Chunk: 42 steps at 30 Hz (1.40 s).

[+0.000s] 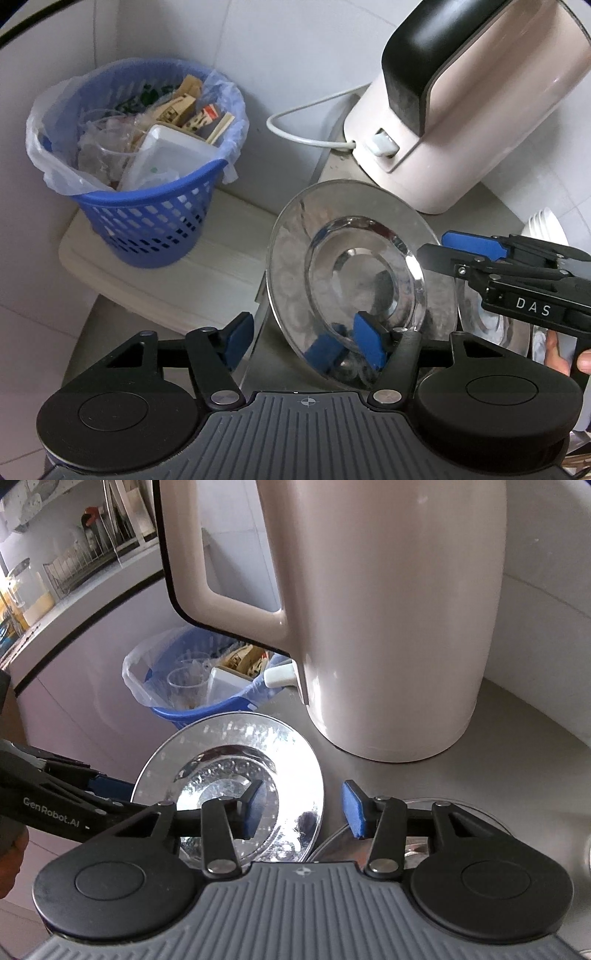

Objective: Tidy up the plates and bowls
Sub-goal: 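Close the left tool on a steel plate rim while the right tool grips another plate, then lift both held steel plates and carry them toward the plate by the bowl stack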

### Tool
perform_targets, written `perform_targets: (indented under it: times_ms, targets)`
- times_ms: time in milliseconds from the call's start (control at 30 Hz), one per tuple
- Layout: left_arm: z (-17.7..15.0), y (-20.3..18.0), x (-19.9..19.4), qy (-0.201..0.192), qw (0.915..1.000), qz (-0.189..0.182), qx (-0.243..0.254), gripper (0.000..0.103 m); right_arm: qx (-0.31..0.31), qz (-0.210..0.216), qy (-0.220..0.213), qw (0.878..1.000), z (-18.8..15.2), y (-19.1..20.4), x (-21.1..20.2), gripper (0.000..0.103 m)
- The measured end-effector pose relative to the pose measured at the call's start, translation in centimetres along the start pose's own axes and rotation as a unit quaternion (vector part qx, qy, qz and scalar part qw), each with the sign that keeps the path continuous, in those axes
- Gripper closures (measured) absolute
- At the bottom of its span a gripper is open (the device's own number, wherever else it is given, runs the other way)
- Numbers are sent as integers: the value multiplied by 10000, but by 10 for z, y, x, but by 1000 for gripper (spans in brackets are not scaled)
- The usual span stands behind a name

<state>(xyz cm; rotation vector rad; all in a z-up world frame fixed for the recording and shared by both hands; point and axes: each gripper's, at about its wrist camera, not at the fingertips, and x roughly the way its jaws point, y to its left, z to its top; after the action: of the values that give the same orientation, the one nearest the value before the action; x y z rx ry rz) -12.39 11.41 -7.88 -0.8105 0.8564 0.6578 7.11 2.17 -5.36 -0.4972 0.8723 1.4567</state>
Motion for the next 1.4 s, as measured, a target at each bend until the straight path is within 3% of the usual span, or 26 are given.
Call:
perform_targets:
  times_ms: [133, 333, 1400]
  targets:
    - [1, -1, 5, 32, 10000, 31, -6, 0, -51, -3, 84, 10000, 0, 0, 6, 51]
    - [2, 1, 7, 29, 10000, 22, -76, 0, -219, 18, 203, 9996, 0, 11, 17, 70]
    - [0, -10, -14, 17, 9989, 460, -98, 0, 114, -196, -68, 9997, -8, 25, -2, 72]
